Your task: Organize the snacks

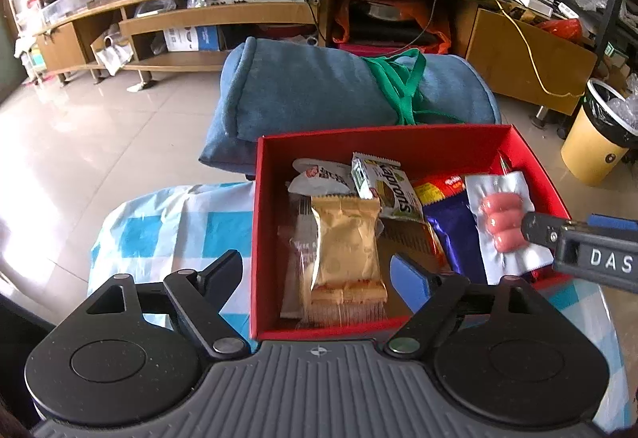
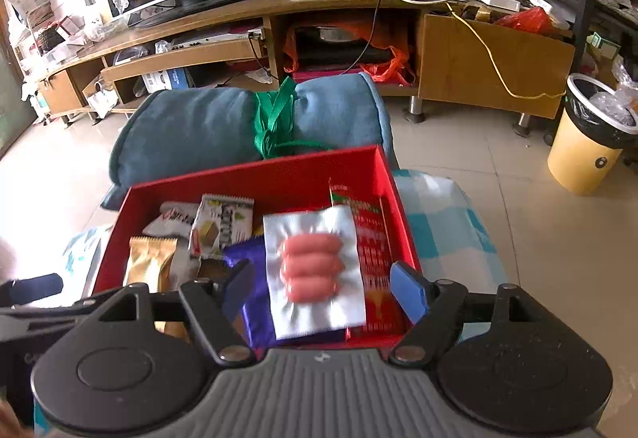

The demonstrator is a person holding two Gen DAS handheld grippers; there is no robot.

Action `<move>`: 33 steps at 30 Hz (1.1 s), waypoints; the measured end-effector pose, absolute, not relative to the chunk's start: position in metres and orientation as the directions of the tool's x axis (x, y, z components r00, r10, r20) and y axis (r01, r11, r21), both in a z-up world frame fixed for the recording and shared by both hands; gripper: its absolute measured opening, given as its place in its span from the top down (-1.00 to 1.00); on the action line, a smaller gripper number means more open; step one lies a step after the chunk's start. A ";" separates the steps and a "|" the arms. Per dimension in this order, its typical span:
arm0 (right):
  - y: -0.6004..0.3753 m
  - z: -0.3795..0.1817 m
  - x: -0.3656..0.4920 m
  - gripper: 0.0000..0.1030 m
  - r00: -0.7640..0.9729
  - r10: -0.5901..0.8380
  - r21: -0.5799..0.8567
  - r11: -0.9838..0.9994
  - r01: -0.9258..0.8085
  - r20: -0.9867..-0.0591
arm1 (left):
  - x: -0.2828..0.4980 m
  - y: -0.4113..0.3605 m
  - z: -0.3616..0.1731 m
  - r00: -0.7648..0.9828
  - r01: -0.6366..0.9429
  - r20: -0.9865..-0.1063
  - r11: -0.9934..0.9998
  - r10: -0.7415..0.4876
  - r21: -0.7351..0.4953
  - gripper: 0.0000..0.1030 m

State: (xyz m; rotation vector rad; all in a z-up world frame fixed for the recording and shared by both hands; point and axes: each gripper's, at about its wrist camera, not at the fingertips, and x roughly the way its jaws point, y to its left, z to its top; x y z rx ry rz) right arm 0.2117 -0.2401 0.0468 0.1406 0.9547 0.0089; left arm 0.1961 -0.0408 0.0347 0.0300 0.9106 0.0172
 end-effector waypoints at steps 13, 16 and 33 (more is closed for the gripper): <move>-0.232 0.051 0.150 -0.43 0.552 0.074 0.126 0.990 0.058 -0.830 | 0.147 -0.043 0.027 0.575 0.035 -0.818 0.999 -0.003 0.021 -0.68; -0.230 0.050 0.132 -0.43 0.542 0.074 0.125 0.990 0.058 -0.837 | 0.133 -0.043 0.025 0.569 0.042 -0.822 0.999 -0.010 0.017 -0.68; -0.223 0.045 0.053 -0.43 0.490 0.081 0.130 0.989 0.067 -0.868 | 0.062 -0.042 0.015 0.535 0.075 -0.843 0.997 -0.049 -0.010 -0.70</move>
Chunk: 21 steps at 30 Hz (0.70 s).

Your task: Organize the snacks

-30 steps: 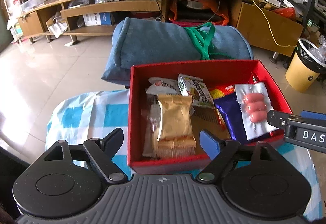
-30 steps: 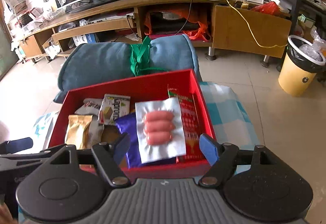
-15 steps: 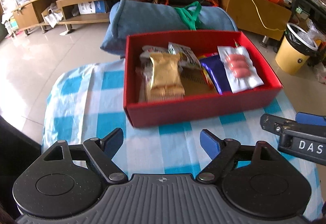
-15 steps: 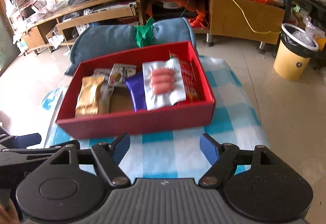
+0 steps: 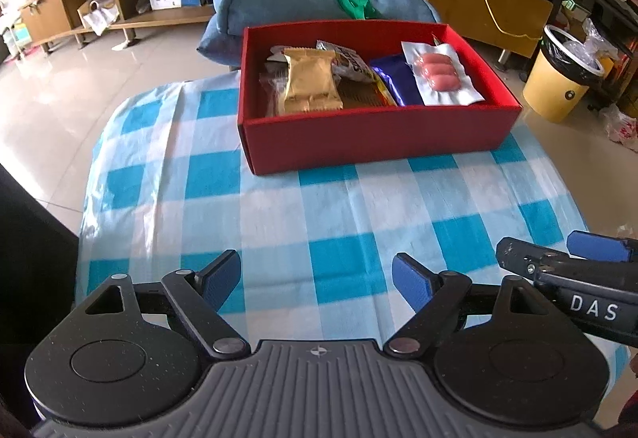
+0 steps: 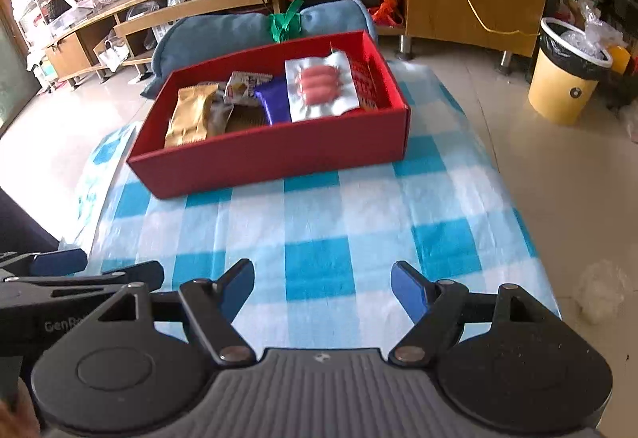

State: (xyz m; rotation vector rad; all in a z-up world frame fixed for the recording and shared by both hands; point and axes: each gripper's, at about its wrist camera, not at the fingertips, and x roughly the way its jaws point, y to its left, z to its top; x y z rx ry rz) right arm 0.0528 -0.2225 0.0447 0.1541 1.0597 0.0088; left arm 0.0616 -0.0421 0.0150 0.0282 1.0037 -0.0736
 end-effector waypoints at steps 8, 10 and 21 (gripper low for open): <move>-0.226 0.050 0.033 -0.44 0.499 0.096 0.152 0.986 0.073 -0.861 | 0.041 -0.046 0.018 0.543 0.097 -0.837 0.995 -0.060 -0.009 -0.71; -0.226 0.051 0.029 -0.44 0.499 0.096 0.152 0.986 0.073 -0.861 | 0.037 -0.047 0.018 0.546 0.101 -0.836 0.995 -0.059 -0.004 -0.71; -0.229 0.053 0.010 -0.44 0.500 0.113 0.170 0.983 0.071 -0.859 | 0.021 -0.050 0.019 0.555 0.110 -0.830 0.994 -0.059 0.003 -0.71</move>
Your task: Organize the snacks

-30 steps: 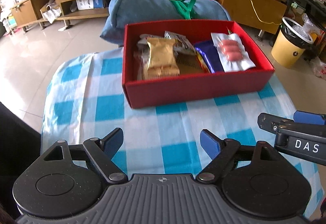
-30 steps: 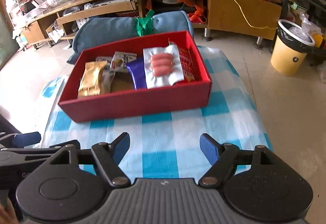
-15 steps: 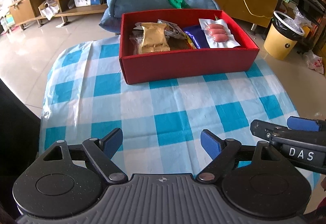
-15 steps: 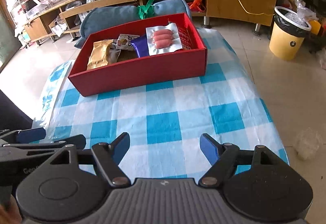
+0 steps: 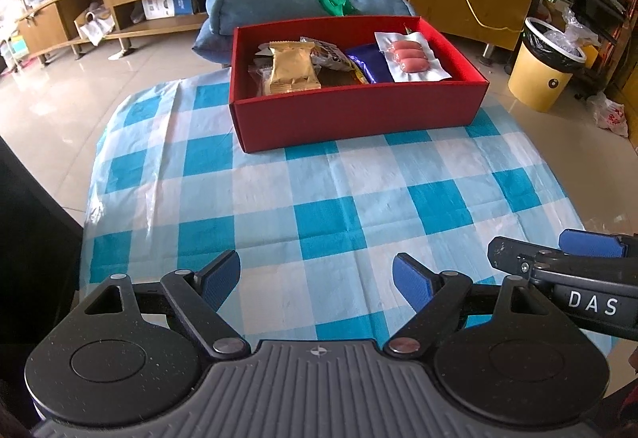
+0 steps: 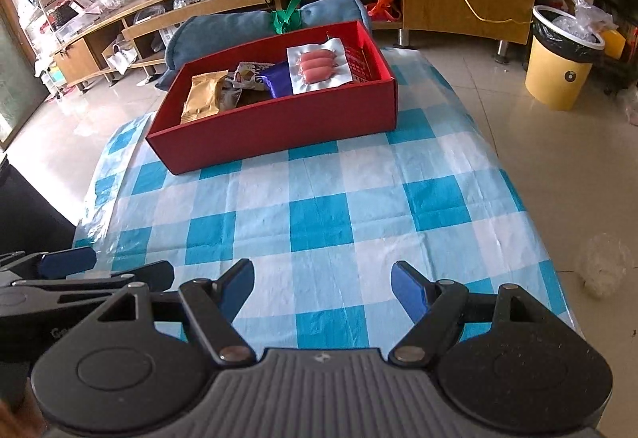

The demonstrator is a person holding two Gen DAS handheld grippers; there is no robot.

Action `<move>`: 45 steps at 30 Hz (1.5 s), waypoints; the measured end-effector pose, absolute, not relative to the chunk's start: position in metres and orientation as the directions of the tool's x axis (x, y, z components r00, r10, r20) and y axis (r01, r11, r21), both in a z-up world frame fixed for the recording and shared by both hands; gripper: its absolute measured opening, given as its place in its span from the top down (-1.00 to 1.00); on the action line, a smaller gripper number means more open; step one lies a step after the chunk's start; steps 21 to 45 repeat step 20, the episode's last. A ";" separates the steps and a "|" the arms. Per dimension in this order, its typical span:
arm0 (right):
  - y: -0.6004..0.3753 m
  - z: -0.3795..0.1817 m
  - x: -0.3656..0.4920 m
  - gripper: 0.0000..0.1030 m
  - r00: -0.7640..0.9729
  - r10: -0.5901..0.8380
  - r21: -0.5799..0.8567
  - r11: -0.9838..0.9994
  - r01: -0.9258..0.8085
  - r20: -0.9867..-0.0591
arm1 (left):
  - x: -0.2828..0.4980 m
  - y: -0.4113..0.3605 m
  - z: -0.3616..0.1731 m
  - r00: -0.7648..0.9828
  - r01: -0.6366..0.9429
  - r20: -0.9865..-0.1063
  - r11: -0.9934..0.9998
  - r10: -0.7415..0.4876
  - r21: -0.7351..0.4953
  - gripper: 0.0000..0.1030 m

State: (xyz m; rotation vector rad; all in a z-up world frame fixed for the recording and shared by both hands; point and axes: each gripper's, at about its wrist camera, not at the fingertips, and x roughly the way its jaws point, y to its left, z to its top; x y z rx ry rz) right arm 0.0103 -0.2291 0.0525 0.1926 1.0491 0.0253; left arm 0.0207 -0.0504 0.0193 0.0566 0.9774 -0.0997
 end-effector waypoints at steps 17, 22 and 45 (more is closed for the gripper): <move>-0.228 0.052 0.005 -0.44 0.499 0.126 0.181 0.981 0.063 -0.858 | 0.015 -0.049 0.020 0.556 0.109 -0.830 0.994 -0.055 0.007 -0.71; -0.229 0.052 0.005 -0.44 0.499 0.126 0.182 0.981 0.065 -0.857 | 0.014 -0.049 0.020 0.557 0.104 -0.829 0.995 -0.048 0.013 -0.71; -0.229 0.052 0.005 -0.44 0.499 0.126 0.182 0.981 0.065 -0.857 | 0.014 -0.049 0.020 0.557 0.104 -0.829 0.995 -0.048 0.013 -0.71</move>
